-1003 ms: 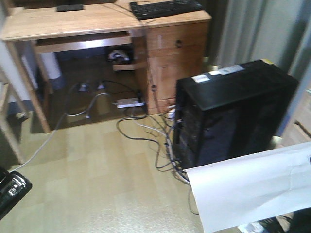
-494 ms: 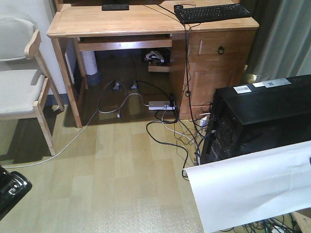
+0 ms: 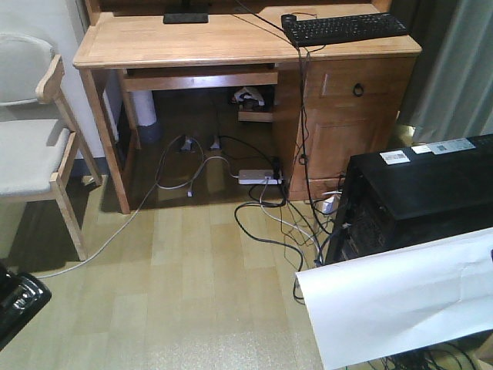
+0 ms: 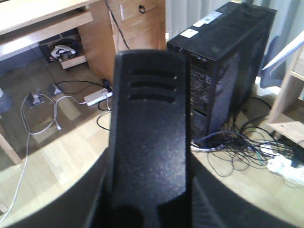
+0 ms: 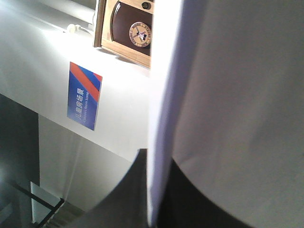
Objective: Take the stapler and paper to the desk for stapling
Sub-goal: 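Drive the base toward the wooden desk holding stapler and paper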
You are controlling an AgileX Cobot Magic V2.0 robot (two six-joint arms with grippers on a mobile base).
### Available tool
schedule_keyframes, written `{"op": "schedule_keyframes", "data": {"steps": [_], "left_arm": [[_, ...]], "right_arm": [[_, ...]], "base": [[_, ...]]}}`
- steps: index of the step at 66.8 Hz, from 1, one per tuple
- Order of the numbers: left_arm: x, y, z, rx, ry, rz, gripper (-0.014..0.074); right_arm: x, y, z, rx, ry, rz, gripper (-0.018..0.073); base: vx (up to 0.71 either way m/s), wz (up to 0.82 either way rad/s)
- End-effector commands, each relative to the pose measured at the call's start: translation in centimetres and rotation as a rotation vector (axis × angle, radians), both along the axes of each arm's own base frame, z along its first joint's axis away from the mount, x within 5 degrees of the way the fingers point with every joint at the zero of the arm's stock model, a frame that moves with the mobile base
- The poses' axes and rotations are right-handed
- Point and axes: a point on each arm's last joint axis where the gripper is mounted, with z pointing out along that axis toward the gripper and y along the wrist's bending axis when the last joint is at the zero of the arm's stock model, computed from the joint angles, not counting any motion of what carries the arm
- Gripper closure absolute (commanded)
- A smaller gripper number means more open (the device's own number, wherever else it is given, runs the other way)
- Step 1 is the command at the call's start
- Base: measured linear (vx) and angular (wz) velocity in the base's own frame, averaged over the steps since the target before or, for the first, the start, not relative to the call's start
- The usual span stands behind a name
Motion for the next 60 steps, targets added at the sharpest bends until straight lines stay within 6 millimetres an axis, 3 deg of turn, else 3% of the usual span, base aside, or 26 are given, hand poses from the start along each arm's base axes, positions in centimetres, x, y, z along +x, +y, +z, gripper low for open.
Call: {"op": "schedule_keyframes", "data": {"steps": [1, 60], "left_arm": [[0.25, -0.19, 1.89, -0.081, -0.112, 0.0, 0.0603], [0.25, -0.19, 1.89, -0.081, -0.112, 0.0, 0.0603]], "right_arm": [[-0.18, 0.1, 0.44, 0.016, -0.055, 0.018, 0.0564], [-0.18, 0.1, 0.44, 0.016, -0.055, 0.018, 0.0564]], "base": [[0.19, 0.04], [0.21, 0.09]]}}
